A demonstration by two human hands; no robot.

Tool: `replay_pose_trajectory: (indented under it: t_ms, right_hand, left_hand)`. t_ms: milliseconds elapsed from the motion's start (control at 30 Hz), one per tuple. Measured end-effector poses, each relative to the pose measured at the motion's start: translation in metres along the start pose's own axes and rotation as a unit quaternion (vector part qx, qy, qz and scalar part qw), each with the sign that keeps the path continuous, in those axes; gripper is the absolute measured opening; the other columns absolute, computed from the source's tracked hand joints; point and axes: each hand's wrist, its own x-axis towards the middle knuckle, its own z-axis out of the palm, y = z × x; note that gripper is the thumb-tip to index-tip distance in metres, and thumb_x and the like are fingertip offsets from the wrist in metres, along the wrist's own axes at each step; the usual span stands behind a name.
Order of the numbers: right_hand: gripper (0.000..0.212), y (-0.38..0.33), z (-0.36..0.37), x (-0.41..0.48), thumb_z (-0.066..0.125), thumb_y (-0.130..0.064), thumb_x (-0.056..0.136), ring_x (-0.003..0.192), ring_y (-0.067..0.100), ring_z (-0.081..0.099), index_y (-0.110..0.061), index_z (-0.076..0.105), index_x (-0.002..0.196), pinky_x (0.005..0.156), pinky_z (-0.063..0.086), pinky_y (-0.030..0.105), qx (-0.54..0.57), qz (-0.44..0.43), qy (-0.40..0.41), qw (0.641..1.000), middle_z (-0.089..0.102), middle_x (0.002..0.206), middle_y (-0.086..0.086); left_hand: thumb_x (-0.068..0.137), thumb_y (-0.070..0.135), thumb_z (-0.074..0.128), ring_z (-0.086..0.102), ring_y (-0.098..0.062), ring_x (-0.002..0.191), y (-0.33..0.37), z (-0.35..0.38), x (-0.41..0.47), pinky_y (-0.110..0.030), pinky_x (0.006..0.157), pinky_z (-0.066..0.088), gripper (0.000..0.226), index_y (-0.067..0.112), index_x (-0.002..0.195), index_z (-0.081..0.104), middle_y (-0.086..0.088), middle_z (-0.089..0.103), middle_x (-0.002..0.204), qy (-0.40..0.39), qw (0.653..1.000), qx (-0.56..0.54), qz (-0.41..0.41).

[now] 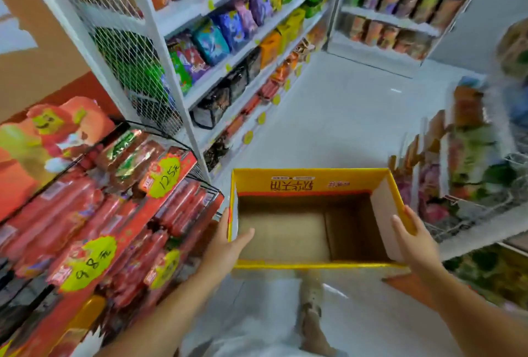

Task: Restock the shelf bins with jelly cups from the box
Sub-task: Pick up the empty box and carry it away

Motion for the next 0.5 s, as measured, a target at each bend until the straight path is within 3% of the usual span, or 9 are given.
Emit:
replay_pose_trajectory:
  t_ms: [200,300,500]
  right_hand:
    - [0.058,-0.07,0.018,0.167,0.048,-0.057,0.092,0.124,0.03,0.052,-0.044,0.03,0.146,0.101,0.043,0.045,-0.073,-0.05,-0.076,0.993,0.052,0.141,0.002]
    - [0.059,-0.106,0.035,0.228,0.049,-0.052,0.094,0.128,0.03,0.049,-0.036,0.033,0.148,0.104,0.038,0.043,-0.116,-0.067,-0.118,0.984,0.049,0.143,0.004]
    - [0.051,-0.162,0.109,0.34,0.052,-0.041,0.096,0.116,0.036,0.054,-0.016,0.044,0.14,0.096,0.039,0.039,-0.186,-0.082,-0.172,0.964,0.056,0.13,0.018]
  left_hand:
    - [0.089,0.037,0.066,0.025,-0.014,0.144,0.023,0.065,0.11,-0.03,0.112,0.025,0.083,0.03,0.154,0.015,0.008,0.022,0.158,0.074,0.992,-0.067,-0.082]
    - [0.074,0.054,0.072,0.028,-0.014,0.143,0.038,0.079,0.149,-0.034,0.116,0.026,0.098,0.031,0.153,0.019,0.01,0.028,0.155,0.097,0.982,-0.112,-0.12]
    - [0.079,0.047,0.072,0.033,-0.016,0.141,0.023,0.09,0.246,-0.044,0.114,0.032,0.088,0.039,0.15,0.022,0.01,0.032,0.154,0.139,0.962,-0.152,-0.181]
